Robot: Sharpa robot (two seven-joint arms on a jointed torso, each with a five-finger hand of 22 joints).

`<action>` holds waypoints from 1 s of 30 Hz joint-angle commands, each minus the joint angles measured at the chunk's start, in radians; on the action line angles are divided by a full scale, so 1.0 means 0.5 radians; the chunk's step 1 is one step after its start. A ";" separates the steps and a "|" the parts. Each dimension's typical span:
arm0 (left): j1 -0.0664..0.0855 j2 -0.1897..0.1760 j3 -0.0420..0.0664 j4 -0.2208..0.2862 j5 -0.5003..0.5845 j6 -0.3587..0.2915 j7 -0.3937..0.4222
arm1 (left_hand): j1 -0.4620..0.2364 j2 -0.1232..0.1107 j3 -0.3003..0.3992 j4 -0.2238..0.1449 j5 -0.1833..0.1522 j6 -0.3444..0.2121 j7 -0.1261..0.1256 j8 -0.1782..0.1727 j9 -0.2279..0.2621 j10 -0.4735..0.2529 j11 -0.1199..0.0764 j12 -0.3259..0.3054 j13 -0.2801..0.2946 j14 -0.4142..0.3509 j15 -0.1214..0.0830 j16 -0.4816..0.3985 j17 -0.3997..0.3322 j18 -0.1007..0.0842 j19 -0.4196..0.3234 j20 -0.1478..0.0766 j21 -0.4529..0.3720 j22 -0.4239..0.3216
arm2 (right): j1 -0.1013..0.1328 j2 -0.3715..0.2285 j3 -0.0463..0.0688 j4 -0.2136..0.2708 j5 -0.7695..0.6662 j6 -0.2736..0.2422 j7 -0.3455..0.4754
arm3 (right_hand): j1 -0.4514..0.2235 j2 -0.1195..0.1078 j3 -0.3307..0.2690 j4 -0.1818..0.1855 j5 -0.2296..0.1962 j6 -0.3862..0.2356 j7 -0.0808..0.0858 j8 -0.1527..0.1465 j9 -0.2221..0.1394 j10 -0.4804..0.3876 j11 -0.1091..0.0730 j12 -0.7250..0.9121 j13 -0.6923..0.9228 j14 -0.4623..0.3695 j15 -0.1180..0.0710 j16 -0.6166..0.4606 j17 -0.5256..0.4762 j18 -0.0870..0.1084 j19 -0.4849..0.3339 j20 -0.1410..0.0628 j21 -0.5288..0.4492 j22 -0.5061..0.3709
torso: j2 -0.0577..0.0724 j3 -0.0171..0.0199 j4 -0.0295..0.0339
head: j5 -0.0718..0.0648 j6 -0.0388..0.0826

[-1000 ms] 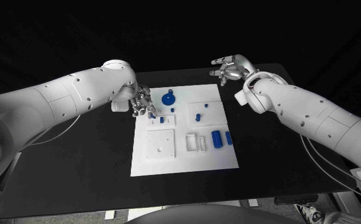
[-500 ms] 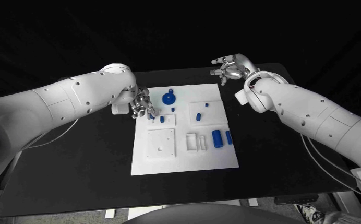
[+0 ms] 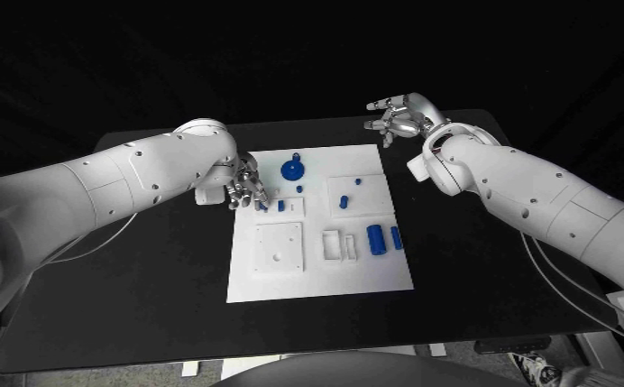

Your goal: Assemble the parts on the task board

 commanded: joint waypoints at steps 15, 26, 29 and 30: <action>-0.005 -0.002 0.000 0.014 -0.009 -0.040 0.019 | -0.007 0.015 0.305 -0.307 0.008 0.037 -0.026 0.011 -0.001 0.045 -0.015 0.007 0.002 0.013 -0.004 0.013 0.007 0.039 0.006 -0.010 0.006 0.038 | -0.001 0.002 0.001 0.001 -0.006 0.014 0.014 | -0.013 -0.005 0.000 -0.001 0.007 -0.005 0.006 -0.012 -0.003 0.001 -0.001 -0.010 -0.003 0.000 -0.003 -0.011 -0.001 0.009 -0.013 -0.003 0.004 -0.002 | 0.000 0.0035 -0.002 | -0.001 -0.001; -0.005 -0.006 0.000 0.022 -0.009 0.003 0.024 | -0.005 0.013 0.306 -0.311 0.012 0.040 -0.027 0.011 -0.004 0.047 -0.016 0.006 0.002 0.015 -0.003 0.017 0.014 0.039 0.005 -0.009 0.007 0.039 | -0.001 0.003 0.001 0.000 -0.006 0.016 0.014 | -0.013 -0.005 0.000 -0.001 0.007 -0.005 0.006 -0.012 -0.003 0.001 -0.001 -0.010 -0.003 0.000 -0.003 -0.011 -0.001 0.009 -0.013 -0.003 0.004 -0.002 | 0.000 0.0031 -0.001 | -0.004 -0.006; -0.005 -0.007 0.000 0.022 -0.009 0.010 0.024 | -0.005 0.013 0.306 -0.311 0.013 0.041 -0.027 0.011 -0.004 0.047 -0.016 0.006 0.002 0.015 -0.003 0.018 0.016 0.039 0.005 -0.009 0.007 0.039 | -0.001 0.003 0.001 0.000 -0.006 0.016 0.014 | -0.013 -0.005 0.000 -0.001 0.007 -0.005 0.006 -0.012 -0.003 0.001 -0.001 -0.010 -0.003 0.000 -0.003 -0.011 -0.001 0.009 -0.013 -0.003 0.004 -0.002 | 0.000 0.0027 -0.001 | -0.003 -0.005; -0.005 -0.007 0.000 0.022 -0.009 0.013 0.024 | -0.005 0.012 0.306 -0.313 0.015 0.043 -0.027 0.011 -0.005 0.048 -0.017 0.006 0.001 0.016 -0.003 0.020 0.019 0.039 0.005 -0.009 0.007 0.039 | -0.001 0.003 0.001 0.000 -0.006 0.016 0.014 | -0.013 -0.005 0.000 -0.001 0.007 -0.005 0.006 -0.012 -0.003 0.001 -0.001 -0.010 -0.003 0.000 -0.003 -0.011 -0.001 0.009 -0.013 -0.003 0.004 -0.002 | 0.000 0.0027 -0.001 | -0.003 -0.007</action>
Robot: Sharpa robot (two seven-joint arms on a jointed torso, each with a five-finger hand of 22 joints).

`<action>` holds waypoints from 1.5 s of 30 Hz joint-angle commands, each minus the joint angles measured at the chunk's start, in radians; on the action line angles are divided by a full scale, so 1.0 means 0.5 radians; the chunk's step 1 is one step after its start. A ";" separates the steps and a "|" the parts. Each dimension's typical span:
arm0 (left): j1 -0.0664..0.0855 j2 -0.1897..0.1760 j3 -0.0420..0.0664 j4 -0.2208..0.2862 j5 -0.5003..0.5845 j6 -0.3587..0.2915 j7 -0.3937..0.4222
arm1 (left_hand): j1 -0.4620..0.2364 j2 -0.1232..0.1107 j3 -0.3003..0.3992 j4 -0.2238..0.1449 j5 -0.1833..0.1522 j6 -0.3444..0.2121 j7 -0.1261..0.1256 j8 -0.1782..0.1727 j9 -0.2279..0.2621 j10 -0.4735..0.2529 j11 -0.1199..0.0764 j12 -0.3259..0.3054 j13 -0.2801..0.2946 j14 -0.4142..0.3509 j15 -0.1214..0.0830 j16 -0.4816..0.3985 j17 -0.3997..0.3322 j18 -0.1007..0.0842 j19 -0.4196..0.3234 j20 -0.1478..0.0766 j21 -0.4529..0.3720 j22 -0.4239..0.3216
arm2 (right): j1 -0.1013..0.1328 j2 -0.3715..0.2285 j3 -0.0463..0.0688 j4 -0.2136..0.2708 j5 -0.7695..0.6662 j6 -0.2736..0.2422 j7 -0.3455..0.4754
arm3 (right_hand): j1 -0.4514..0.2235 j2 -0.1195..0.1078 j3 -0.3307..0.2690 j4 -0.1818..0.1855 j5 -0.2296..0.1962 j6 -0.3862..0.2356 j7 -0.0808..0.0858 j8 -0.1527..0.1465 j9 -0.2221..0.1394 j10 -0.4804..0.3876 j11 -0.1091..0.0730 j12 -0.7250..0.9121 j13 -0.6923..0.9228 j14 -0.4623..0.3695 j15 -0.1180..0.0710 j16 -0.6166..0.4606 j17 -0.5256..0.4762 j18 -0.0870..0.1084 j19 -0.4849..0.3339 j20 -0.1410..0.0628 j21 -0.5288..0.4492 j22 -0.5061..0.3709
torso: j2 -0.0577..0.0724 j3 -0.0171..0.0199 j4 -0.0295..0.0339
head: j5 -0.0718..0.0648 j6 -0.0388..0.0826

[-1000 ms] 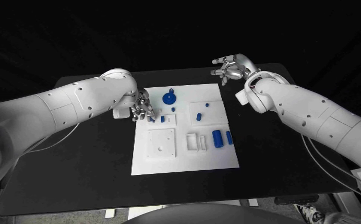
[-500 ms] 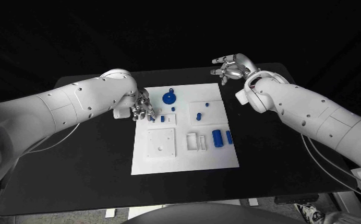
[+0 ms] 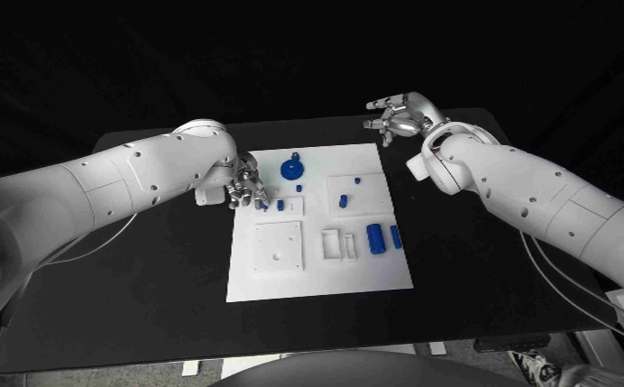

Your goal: Assemble the parts on the task board

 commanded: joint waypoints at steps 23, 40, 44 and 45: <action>-0.001 -0.006 0.000 0.015 -0.007 0.079 0.020 | 0.005 0.019 0.307 -0.319 0.020 0.048 -0.028 0.006 -0.003 0.045 -0.017 0.004 -0.002 0.020 -0.002 0.015 0.020 0.041 0.005 -0.006 0.010 0.039 | -0.001 0.001 0.001 0.000 -0.006 0.016 0.015 | -0.013 -0.005 0.000 -0.001 0.007 -0.008 0.009 -0.012 -0.003 0.001 -0.001 -0.010 -0.003 0.000 -0.003 -0.011 -0.001 0.009 -0.013 -0.003 0.004 -0.002 | 0.000 -0.0008 0.000 | 0.003 -0.005; -0.003 -0.007 0.000 0.021 -0.016 0.075 0.008 | 0.005 0.019 0.307 -0.319 0.020 0.048 -0.028 0.006 -0.003 0.045 -0.017 0.004 -0.002 0.020 -0.002 0.015 0.020 0.041 0.005 -0.006 0.010 0.039 | -0.001 -0.002 0.001 0.003 -0.006 0.016 0.015 | -0.013 -0.005 0.000 -0.001 0.007 -0.008 0.009 -0.012 -0.003 0.001 -0.001 -0.010 -0.003 0.000 -0.003 -0.011 -0.001 0.009 -0.013 -0.003 0.004 -0.002 | 0.000 0.0004 0.002 | 0.002 -0.006; -0.003 -0.007 0.000 0.020 -0.019 0.079 0.001 | 0.005 0.019 0.307 -0.319 0.020 0.048 -0.028 0.006 -0.003 0.045 -0.017 0.004 -0.002 0.020 -0.002 0.015 0.020 0.041 0.005 -0.006 0.010 0.039 | -0.001 -0.002 0.001 0.003 -0.006 0.015 0.014 | -0.013 -0.005 0.000 -0.001 0.007 -0.008 0.009 -0.012 -0.003 0.001 -0.001 -0.010 -0.003 0.000 -0.003 -0.011 -0.001 0.009 -0.013 -0.003 0.004 -0.002 | 0.000 0.0013 0.002 | 0.003 -0.003; -0.003 -0.007 0.000 0.019 -0.019 0.080 -0.001 | 0.005 0.019 0.307 -0.319 0.020 0.048 -0.028 0.006 -0.003 0.045 -0.017 0.004 -0.002 0.020 -0.002 0.015 0.020 0.041 0.005 -0.006 0.010 0.039 | -0.001 -0.002 0.001 0.004 -0.006 0.015 0.014 | -0.013 -0.005 0.000 -0.001 0.007 -0.008 0.009 -0.012 -0.003 0.001 -0.001 -0.010 -0.003 0.000 -0.003 -0.011 -0.001 0.009 -0.013 -0.003 0.004 -0.002 | 0.000 0.0013 0.002 | 0.003 -0.003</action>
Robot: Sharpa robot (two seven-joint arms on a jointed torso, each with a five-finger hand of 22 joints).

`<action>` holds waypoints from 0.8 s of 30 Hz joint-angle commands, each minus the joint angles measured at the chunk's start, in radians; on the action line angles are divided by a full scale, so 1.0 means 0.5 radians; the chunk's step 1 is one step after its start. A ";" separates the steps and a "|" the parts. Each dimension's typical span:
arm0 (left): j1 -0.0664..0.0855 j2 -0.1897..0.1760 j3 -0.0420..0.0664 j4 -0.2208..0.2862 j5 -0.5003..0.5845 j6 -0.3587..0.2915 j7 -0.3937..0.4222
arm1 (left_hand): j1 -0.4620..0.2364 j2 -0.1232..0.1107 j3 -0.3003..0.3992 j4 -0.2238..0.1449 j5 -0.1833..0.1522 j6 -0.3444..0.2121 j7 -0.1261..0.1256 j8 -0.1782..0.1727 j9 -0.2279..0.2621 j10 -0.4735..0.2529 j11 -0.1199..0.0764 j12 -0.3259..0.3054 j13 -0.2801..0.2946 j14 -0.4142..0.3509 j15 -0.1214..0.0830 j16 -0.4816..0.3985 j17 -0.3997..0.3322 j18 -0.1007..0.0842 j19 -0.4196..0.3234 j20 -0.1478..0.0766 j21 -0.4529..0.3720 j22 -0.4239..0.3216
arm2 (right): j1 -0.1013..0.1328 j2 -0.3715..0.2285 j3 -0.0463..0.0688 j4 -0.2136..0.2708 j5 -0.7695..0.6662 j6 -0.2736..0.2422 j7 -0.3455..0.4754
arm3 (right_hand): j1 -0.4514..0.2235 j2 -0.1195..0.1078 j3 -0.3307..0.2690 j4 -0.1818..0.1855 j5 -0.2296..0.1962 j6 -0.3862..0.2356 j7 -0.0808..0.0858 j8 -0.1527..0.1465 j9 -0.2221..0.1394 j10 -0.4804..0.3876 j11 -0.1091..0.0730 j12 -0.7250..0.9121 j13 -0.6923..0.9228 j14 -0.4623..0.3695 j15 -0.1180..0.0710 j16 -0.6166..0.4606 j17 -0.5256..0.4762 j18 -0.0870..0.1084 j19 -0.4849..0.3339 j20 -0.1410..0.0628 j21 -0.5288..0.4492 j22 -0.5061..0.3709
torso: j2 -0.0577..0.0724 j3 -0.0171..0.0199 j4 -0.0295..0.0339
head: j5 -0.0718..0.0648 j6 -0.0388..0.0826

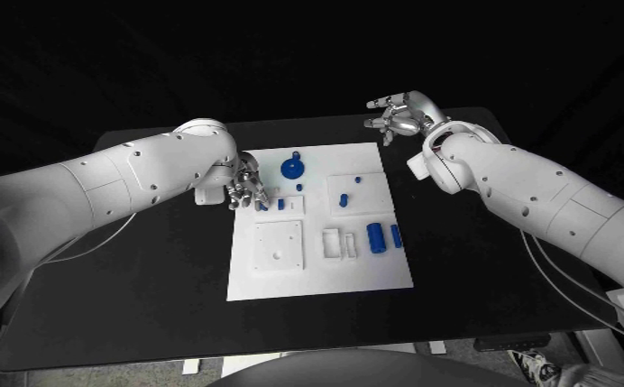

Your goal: Assemble the parts on the task board

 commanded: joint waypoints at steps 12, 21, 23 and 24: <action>-0.002 0.001 -0.001 -0.010 -0.013 0.055 -0.006 | 0.003 0.017 0.307 -0.319 0.004 0.048 -0.028 0.012 0.001 0.049 -0.013 0.004 -0.001 0.012 0.006 0.007 0.002 0.041 0.005 -0.006 0.010 0.039 | -0.001 0.000 0.001 0.002 -0.006 0.015 0.014 | -0.013 -0.005 0.000 -0.001 0.007 -0.005 0.006 -0.012 -0.003 0.001 -0.001 -0.010 -0.003 0.000 -0.003 -0.011 -0.001 0.009 -0.013 -0.003 0.004 -0.002 | 0.001 0.0003 0.001 | -0.001 0.000; -0.010 0.013 -0.001 -0.020 -0.009 0.047 -0.003 | 0.000 0.019 0.307 -0.322 0.007 0.049 -0.028 0.012 0.002 0.050 -0.013 0.004 -0.006 0.012 0.006 0.007 0.004 0.042 0.004 -0.005 0.012 0.038 | -0.001 0.002 0.001 0.002 -0.006 0.015 0.014 | -0.013 -0.005 0.000 -0.001 0.007 -0.005 0.006 -0.012 -0.003 0.001 -0.001 -0.010 -0.003 0.000 -0.003 -0.011 -0.001 0.009 -0.013 -0.003 0.004 -0.002 | 0.002 -0.0006 -0.002 | 0.000 0.001; -0.015 0.017 -0.001 -0.023 -0.008 0.040 -0.003 | 0.000 0.019 0.307 -0.322 0.007 0.049 -0.028 0.012 0.002 0.050 -0.013 0.004 -0.006 0.012 0.006 0.007 0.004 0.042 0.004 -0.005 0.012 0.038 | -0.001 0.002 0.001 0.001 -0.006 0.015 0.014 | -0.013 -0.005 0.000 -0.001 0.007 -0.005 0.006 -0.012 -0.003 0.001 -0.001 -0.010 -0.003 0.000 -0.003 -0.011 -0.001 0.009 -0.013 -0.003 0.004 -0.002 | 0.001 -0.0009 -0.003 | 0.001 0.000; -0.017 0.018 -0.001 -0.025 -0.007 0.036 -0.002 | 0.000 0.019 0.307 -0.322 0.007 0.049 -0.028 0.012 0.002 0.050 -0.013 0.004 -0.006 0.012 0.006 0.007 0.004 0.042 0.004 -0.005 0.012 0.038 | -0.001 0.002 0.001 0.001 -0.006 0.015 0.014 | -0.013 -0.005 0.000 -0.001 0.007 -0.005 0.006 -0.012 -0.003 0.001 -0.001 -0.010 -0.003 0.000 -0.003 -0.011 -0.001 0.009 -0.013 -0.003 0.004 -0.002 | 0.001 -0.0009 -0.003 | 0.000 -0.002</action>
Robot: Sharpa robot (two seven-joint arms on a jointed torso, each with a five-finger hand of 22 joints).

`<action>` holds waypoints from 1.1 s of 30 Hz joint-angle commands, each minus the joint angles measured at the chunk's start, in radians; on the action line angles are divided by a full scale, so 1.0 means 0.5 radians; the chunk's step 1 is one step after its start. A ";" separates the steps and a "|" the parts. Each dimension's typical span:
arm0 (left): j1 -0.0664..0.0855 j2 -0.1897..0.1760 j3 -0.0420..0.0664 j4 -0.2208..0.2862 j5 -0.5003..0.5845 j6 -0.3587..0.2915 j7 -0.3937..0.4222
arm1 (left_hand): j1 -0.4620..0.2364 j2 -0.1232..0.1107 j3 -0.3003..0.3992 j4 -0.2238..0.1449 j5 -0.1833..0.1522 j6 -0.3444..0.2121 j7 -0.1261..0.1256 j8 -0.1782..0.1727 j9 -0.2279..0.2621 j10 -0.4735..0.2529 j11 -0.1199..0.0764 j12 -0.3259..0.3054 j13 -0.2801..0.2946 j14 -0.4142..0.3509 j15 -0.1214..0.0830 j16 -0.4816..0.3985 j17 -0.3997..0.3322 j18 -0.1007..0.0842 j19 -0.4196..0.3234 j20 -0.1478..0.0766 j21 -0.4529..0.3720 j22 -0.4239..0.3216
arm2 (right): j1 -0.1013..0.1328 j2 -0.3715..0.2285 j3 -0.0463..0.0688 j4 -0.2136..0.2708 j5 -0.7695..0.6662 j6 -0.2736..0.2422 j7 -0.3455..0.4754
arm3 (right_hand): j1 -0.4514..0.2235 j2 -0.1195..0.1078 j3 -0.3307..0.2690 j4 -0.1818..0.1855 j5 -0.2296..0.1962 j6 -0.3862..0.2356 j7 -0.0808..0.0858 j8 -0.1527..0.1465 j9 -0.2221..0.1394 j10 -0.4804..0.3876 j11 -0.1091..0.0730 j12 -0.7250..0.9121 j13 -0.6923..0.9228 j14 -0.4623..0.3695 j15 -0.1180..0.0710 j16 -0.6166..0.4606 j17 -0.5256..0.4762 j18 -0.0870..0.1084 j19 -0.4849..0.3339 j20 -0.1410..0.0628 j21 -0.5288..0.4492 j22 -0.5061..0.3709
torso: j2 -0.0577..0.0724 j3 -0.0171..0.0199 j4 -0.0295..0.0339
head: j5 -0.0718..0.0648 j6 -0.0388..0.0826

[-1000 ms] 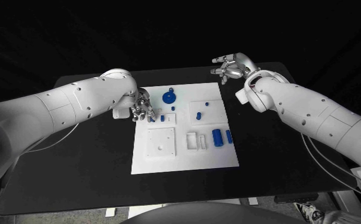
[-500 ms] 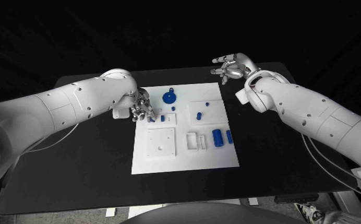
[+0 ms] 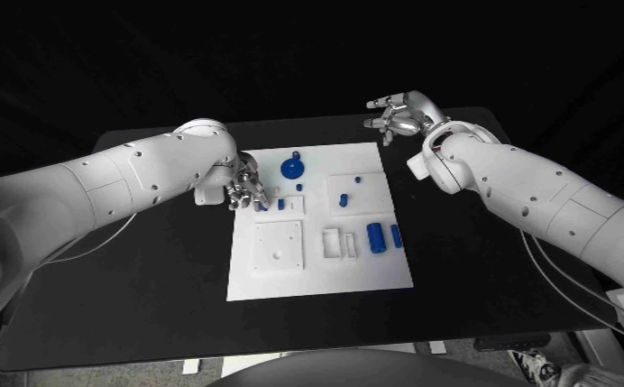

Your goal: Assemble the parts on the task board

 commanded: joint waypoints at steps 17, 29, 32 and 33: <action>-0.019 0.026 -0.003 -0.010 0.006 -0.037 -0.009 | -0.014 0.022 0.306 -0.317 0.014 0.042 -0.037 0.006 0.005 0.056 -0.012 0.006 -0.002 0.019 0.003 0.006 0.005 0.009 0.011 -0.009 0.011 0.038 | -0.002 0.005 0.001 0.000 -0.006 0.017 0.015 | -0.013 -0.005 0.000 -0.001 0.007 -0.005 0.006 -0.012 -0.003 0.001 -0.001 -0.010 -0.003 0.000 -0.003 -0.011 -0.001 0.009 -0.013 -0.003 0.004 -0.002 | -0.001 0.0023 0.001 | -0.005 -0.001; -0.034 0.048 -0.004 -0.024 0.022 -0.051 -0.017 | -0.019 0.016 0.301 -0.302 0.013 0.041 -0.035 0.003 -0.036 0.060 -0.008 0.000 0.003 0.020 0.004 0.001 0.005 0.009 0.016 -0.007 0.001 0.037 | -0.002 0.008 0.001 -0.002 -0.006 0.017 0.015 | -0.013 -0.005 0.000 -0.001 0.007 -0.005 0.006 -0.012 -0.003 0.001 -0.001 -0.010 -0.003 0.000 -0.003 -0.011 -0.001 0.009 -0.013 -0.003 0.004 -0.002 | 0.000 -0.0002 -0.003 | -0.008 -0.005; -0.043 0.053 -0.005 -0.027 0.023 -0.060 -0.013 | -0.018 0.014 0.300 -0.300 0.015 0.042 -0.035 0.003 -0.044 0.062 -0.008 0.000 0.003 0.023 0.004 0.003 0.009 0.009 0.017 -0.007 0.001 0.038 | -0.002 0.009 0.001 -0.003 -0.006 0.017 0.016 | -0.013 -0.005 0.000 -0.001 0.007 -0.005 0.006 -0.012 -0.003 0.001 -0.001 -0.010 -0.003 0.000 -0.003 -0.011 -0.001 0.009 -0.013 -0.003 0.004 -0.002 | 0.001 -0.0001 -0.002 | -0.011 -0.005; -0.045 0.053 -0.005 -0.028 0.023 -0.061 -0.012 | -0.018 0.014 0.300 -0.300 0.015 0.042 -0.035 0.003 -0.044 0.062 -0.008 0.000 0.003 0.023 0.004 0.003 0.009 0.009 0.017 -0.007 0.001 0.038 | -0.002 0.009 0.001 -0.003 -0.006 0.017 0.016 | -0.013 -0.005 0.000 -0.001 0.007 -0.005 0.006 -0.012 -0.003 0.001 -0.001 -0.010 -0.003 0.000 -0.003 -0.011 -0.001 0.009 -0.013 -0.003 0.004 -0.002 | 0.001 -0.0001 -0.002 | -0.012 -0.006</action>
